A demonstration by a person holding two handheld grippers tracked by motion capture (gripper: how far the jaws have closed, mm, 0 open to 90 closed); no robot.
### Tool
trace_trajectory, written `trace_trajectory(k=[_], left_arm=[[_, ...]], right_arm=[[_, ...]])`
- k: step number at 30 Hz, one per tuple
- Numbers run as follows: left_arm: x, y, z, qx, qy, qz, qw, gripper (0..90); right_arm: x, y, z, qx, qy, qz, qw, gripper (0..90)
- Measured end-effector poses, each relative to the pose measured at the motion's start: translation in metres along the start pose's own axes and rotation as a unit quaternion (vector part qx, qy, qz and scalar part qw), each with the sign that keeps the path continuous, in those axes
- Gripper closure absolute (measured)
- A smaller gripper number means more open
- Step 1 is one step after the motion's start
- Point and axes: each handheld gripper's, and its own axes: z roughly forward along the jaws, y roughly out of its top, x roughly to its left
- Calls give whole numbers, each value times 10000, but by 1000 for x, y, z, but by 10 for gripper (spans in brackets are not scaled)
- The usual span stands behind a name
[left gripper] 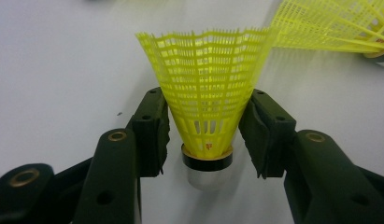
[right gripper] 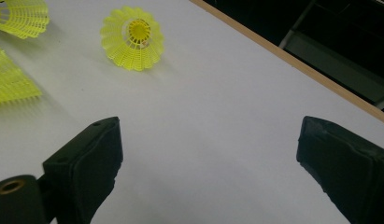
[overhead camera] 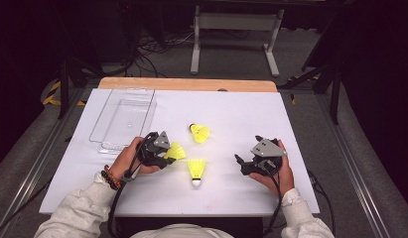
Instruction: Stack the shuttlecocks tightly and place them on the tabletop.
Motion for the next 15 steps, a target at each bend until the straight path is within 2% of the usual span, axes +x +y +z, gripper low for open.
trace_trajectory(k=[15], left_arm=[[2, -2, -6, -231, 128, 62, 9996, 590]], right_arm=[[-1, -2, 1, 35, 6, 9, 10000, 75]])
